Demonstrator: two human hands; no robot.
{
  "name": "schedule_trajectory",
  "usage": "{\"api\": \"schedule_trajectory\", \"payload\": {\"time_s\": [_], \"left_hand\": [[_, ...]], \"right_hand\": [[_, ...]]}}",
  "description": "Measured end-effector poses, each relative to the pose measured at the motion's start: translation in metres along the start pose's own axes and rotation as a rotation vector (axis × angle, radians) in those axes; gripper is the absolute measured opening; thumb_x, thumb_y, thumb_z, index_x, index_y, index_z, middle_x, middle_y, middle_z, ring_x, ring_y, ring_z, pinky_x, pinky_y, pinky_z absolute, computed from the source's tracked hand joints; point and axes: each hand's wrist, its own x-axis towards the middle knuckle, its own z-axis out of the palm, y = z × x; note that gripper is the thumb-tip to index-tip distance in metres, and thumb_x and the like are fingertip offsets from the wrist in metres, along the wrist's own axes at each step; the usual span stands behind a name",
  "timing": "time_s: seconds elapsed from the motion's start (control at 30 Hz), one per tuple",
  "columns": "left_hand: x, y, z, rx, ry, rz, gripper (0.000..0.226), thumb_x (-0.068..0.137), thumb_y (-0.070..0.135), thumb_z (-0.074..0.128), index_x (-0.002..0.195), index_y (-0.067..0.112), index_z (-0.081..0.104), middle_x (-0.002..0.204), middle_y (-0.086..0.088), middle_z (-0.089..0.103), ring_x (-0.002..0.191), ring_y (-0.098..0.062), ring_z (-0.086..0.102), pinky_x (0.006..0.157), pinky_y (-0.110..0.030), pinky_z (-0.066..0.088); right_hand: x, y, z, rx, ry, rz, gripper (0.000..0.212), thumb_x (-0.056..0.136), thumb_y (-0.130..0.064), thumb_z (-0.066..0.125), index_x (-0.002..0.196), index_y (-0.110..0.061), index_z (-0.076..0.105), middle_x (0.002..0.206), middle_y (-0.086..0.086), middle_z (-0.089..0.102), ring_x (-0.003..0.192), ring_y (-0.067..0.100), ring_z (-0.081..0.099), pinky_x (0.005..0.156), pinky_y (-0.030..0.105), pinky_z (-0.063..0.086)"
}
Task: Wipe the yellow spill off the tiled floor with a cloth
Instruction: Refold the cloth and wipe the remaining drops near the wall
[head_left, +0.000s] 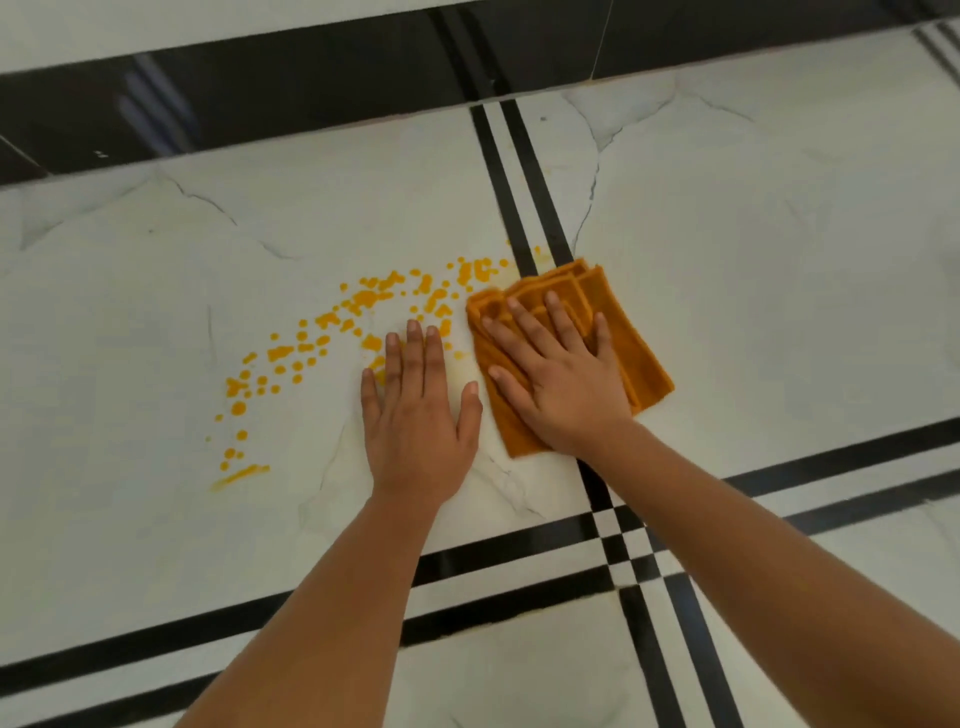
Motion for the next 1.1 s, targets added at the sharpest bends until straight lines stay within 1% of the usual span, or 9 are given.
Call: {"api": "schedule_trajectory", "payload": {"time_s": [0.07, 0.2, 0.3, 0.4, 0.47, 0.6, 0.77, 0.9, 1.1], "left_hand": [[-0.001, -0.002, -0.001, -0.004, -0.013, 0.019, 0.071, 0.089, 0.049, 0.013, 0.148, 0.01, 0.019, 0.155, -0.01, 0.018, 0.143, -0.027, 0.014, 0.113, -0.044, 0.006], [-0.006, -0.005, -0.003, -0.013, -0.004, 0.018, 0.073, 0.088, 0.05, 0.008, 0.148, 0.011, 0.014, 0.156, -0.008, 0.013, 0.144, -0.025, 0.008, 0.114, -0.042, 0.002], [0.003, 0.011, -0.011, -0.052, 0.059, 0.021, 0.072, 0.089, 0.049, 0.012, 0.148, 0.009, 0.017, 0.156, -0.01, 0.014, 0.144, -0.025, 0.009, 0.114, -0.043, 0.002], [0.019, 0.053, -0.017, -0.122, 0.059, 0.154, 0.068, 0.092, 0.048, 0.017, 0.148, 0.01, 0.015, 0.156, -0.009, 0.013, 0.145, -0.023, 0.005, 0.113, -0.043, -0.001], [0.034, 0.087, -0.011, -0.147, -0.018, 0.222, 0.066, 0.094, 0.049, 0.014, 0.149, 0.014, 0.011, 0.158, -0.005, 0.007, 0.145, -0.021, -0.002, 0.114, -0.043, -0.006], [0.071, 0.122, 0.009, -0.098, -0.179, 0.063, 0.066, 0.094, 0.058, 0.013, 0.15, 0.025, 0.001, 0.158, -0.001, -0.007, 0.143, -0.026, -0.017, 0.109, -0.055, -0.013], [0.107, 0.101, 0.015, 0.042, -0.121, 0.038, 0.076, 0.086, 0.072, 0.016, 0.148, 0.032, -0.005, 0.158, -0.001, -0.008, 0.143, -0.031, -0.015, 0.108, -0.061, -0.009], [0.144, 0.077, 0.008, 0.063, -0.103, -0.024, 0.076, 0.085, 0.073, 0.014, 0.148, 0.035, -0.005, 0.158, -0.001, -0.006, 0.143, -0.032, -0.012, 0.11, -0.062, -0.004], [0.138, 0.073, 0.007, 0.124, -0.091, 0.152, 0.075, 0.083, 0.074, 0.013, 0.147, 0.039, -0.004, 0.158, 0.001, -0.004, 0.143, -0.031, -0.01, 0.11, -0.061, -0.003]], "right_hand": [[0.0, 0.007, -0.005, -0.007, -0.038, -0.022, 0.054, 0.091, -0.061, 0.011, 0.144, -0.048, 0.008, 0.157, -0.013, 0.009, 0.145, 0.019, -0.002, 0.111, 0.057, -0.003], [0.028, 0.008, -0.017, 0.114, -0.106, 0.136, 0.052, 0.093, -0.062, 0.018, 0.143, -0.052, 0.007, 0.157, -0.015, 0.0, 0.144, 0.017, -0.011, 0.111, 0.057, -0.008], [0.016, 0.023, -0.032, 0.297, 0.02, 0.263, 0.05, 0.094, -0.058, 0.024, 0.143, -0.047, 0.018, 0.157, -0.013, 0.008, 0.145, 0.015, -0.005, 0.11, 0.056, -0.007], [-0.002, 0.055, -0.038, 0.337, 0.103, 0.428, 0.052, 0.097, -0.051, 0.021, 0.146, -0.035, 0.021, 0.156, -0.006, 0.018, 0.145, 0.018, 0.004, 0.112, 0.053, -0.001], [0.001, 0.076, -0.038, 0.28, 0.052, 0.433, 0.053, 0.098, -0.05, 0.019, 0.148, -0.031, 0.018, 0.156, -0.003, 0.017, 0.145, 0.019, 0.004, 0.114, 0.051, 0.001], [0.031, 0.096, -0.037, 0.223, -0.011, 0.322, 0.053, 0.099, -0.048, 0.016, 0.148, -0.029, 0.015, 0.157, -0.005, 0.013, 0.145, 0.018, 0.001, 0.115, 0.046, 0.0], [0.038, 0.091, -0.022, 0.151, 0.047, 0.327, 0.059, 0.096, -0.055, 0.011, 0.149, -0.029, 0.007, 0.158, -0.008, 0.004, 0.145, 0.014, -0.006, 0.114, 0.042, -0.005], [0.038, 0.093, -0.017, 0.065, 0.04, 0.317, 0.062, 0.094, -0.058, 0.008, 0.149, -0.03, 0.0, 0.158, -0.009, -0.001, 0.144, 0.015, -0.009, 0.115, 0.043, -0.006], [0.039, 0.094, -0.016, 0.051, 0.029, 0.324, 0.064, 0.09, -0.059, 0.005, 0.148, -0.031, -0.004, 0.157, -0.009, -0.002, 0.144, 0.014, -0.01, 0.114, 0.042, -0.007]]}}
